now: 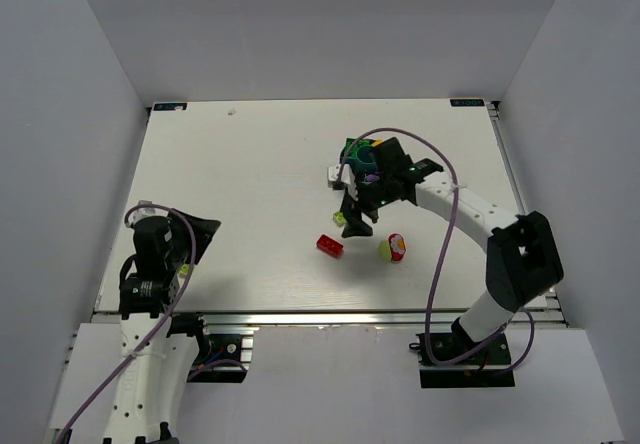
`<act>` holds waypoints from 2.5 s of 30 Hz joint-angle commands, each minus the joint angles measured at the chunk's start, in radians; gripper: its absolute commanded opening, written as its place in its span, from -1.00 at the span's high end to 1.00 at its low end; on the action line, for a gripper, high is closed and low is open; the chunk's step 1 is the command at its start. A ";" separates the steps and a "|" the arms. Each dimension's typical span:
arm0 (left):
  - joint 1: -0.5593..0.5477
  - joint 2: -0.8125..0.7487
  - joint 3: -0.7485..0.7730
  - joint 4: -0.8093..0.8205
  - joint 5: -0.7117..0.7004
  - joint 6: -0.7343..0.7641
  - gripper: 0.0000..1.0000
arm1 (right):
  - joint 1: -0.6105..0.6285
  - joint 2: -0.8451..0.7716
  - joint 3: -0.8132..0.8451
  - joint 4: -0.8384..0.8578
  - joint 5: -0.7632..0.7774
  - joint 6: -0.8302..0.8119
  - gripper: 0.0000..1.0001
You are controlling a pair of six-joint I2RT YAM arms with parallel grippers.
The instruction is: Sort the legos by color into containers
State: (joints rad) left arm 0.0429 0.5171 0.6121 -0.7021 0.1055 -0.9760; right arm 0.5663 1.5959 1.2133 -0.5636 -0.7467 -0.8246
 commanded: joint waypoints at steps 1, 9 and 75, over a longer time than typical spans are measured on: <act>0.005 -0.034 -0.006 -0.025 0.000 -0.003 -0.30 | 0.078 0.022 0.035 -0.061 0.136 0.162 -0.52; 0.003 -0.112 0.000 -0.109 -0.018 -0.018 -0.37 | 0.253 0.071 0.003 0.050 0.430 0.494 -0.61; 0.005 -0.167 -0.009 -0.168 -0.041 -0.043 -0.37 | 0.027 0.254 0.377 0.318 0.777 0.579 0.79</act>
State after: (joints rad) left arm 0.0429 0.3363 0.6121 -0.8917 0.0536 -1.0290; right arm 0.6098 1.8351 1.5497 -0.2810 0.0090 -0.2394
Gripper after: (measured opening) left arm 0.687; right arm 0.410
